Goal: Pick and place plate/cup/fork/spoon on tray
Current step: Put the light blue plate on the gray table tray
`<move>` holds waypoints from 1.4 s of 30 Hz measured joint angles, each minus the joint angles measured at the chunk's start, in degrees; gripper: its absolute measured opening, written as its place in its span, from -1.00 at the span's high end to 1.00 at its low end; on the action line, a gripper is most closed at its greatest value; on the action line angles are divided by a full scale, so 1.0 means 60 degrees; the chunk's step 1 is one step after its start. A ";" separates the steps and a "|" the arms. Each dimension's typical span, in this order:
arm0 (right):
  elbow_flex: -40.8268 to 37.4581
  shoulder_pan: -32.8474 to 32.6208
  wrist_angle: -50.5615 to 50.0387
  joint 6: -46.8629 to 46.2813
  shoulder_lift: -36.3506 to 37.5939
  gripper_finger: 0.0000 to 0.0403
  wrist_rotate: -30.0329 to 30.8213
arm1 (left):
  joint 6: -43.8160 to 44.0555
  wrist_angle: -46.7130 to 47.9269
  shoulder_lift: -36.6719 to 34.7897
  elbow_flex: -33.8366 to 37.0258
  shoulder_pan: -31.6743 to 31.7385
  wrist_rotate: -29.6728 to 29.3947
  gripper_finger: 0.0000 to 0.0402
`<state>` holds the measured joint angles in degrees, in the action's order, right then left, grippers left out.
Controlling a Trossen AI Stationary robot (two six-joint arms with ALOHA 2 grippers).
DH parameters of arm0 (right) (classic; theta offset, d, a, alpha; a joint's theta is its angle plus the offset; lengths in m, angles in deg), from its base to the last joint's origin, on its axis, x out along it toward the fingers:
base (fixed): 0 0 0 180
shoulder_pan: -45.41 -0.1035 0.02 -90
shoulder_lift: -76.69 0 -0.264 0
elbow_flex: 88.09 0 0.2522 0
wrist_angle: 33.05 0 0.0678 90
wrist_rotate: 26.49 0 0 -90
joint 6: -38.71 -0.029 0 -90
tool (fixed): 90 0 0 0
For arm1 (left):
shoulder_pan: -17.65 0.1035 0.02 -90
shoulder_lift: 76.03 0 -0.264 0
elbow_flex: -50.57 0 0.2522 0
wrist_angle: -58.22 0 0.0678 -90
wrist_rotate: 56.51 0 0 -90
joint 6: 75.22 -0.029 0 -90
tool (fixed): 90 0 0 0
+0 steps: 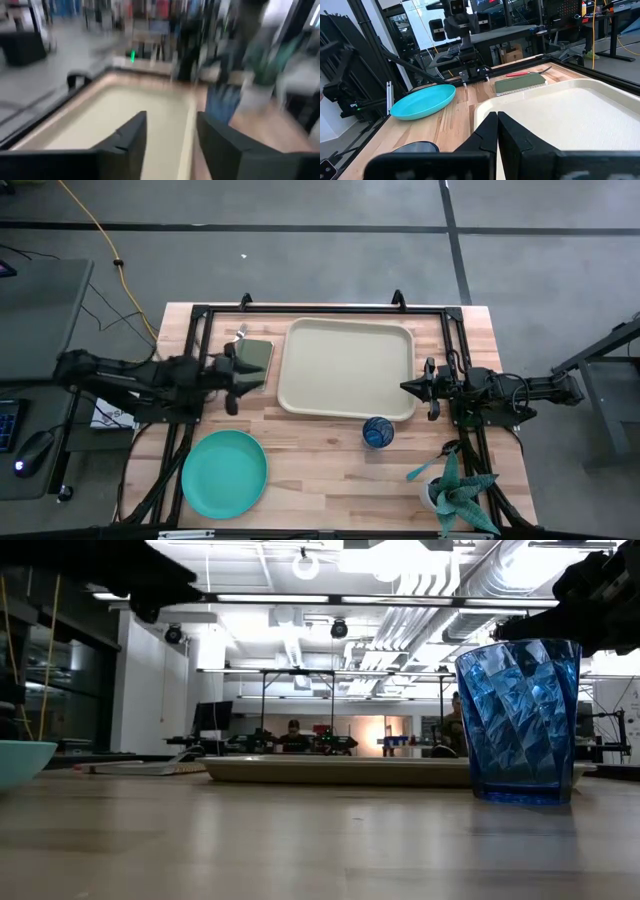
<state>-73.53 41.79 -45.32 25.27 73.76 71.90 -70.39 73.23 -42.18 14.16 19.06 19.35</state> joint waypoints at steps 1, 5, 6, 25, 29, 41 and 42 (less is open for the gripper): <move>0.0000 -0.0002 0.0000 -0.0003 0.0000 1.00 0.0002 | -0.0118 0.0840 0.0380 -0.0481 0.0000 0.0007 0.10; 0.0000 -0.0003 0.0000 0.0001 0.0002 1.00 -0.0001 | -0.0635 0.3435 0.1664 -0.2072 -0.0006 0.0713 -0.06; 0.0000 -0.0004 0.0000 -0.0001 -0.0001 1.00 -0.0001 | -0.0633 0.3908 0.1939 -0.2349 -0.0025 0.1021 -0.08; 0.0000 0.0000 0.0000 0.0001 -0.0001 1.00 -0.0001 | 0.0976 0.6404 0.6060 -0.2974 -0.3624 0.2519 -0.08; 0.0000 -0.0004 0.0000 -0.0003 -0.0001 1.00 0.0003 | 0.0838 0.6400 0.6883 -0.2974 -0.3839 0.2077 -0.08; 0.0000 -0.0001 0.0000 -0.0002 -0.0001 1.00 0.0001 | 0.0412 0.6388 0.8745 -0.2994 -0.3861 0.2479 -0.07; 0.0000 -0.0004 0.0000 -0.0003 0.0000 1.00 0.0003 | 0.0410 0.6377 0.8806 -0.3010 -0.3861 0.2569 -0.07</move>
<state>-73.53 41.77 -45.32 25.26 73.76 71.92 -67.93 111.50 10.66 -3.90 -4.10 34.77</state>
